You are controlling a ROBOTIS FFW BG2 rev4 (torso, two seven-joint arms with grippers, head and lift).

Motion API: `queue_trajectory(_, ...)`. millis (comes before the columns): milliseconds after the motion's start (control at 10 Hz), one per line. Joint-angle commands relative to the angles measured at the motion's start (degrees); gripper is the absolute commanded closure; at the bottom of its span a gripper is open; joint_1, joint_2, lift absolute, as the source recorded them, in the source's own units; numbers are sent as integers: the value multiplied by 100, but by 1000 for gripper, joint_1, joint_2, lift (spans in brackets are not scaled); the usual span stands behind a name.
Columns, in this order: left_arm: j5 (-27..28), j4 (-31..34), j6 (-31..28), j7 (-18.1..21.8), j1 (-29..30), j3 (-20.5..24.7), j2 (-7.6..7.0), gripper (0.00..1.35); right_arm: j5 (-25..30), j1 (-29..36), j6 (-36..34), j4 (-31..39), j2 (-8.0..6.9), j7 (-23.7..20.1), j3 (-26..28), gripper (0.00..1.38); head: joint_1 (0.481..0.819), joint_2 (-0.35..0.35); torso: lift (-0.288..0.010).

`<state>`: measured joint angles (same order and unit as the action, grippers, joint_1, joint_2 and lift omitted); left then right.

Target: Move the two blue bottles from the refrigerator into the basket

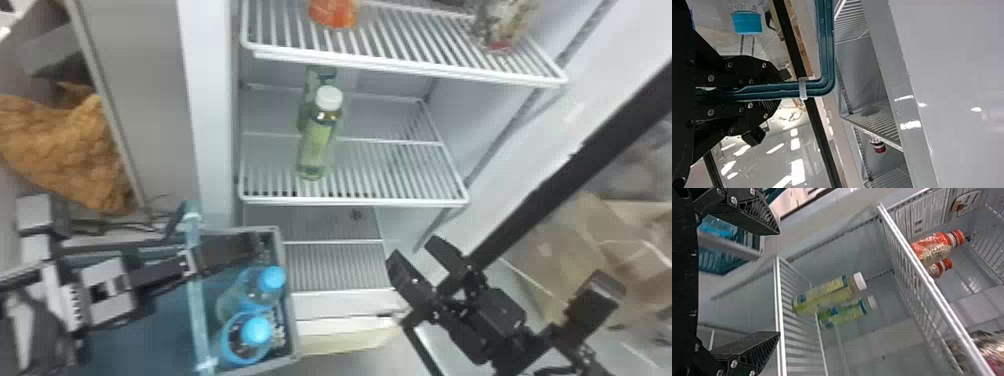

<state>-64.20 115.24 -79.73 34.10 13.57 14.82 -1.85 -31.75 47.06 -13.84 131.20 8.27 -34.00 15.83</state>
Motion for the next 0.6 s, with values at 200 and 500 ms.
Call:
queue_trajectory(200, -1, 0, 28, 0, 105, 72, 9, 1188, 593, 877, 1005, 471, -239, 175, 371, 160, 695, -333, -216)
queue_trajectory(500, -24, 0, 28, -8, 176, 141, 26, 1188, 1061, 1383, 1440, 795, -564, 491, 919, 163, 695, -350, -216)
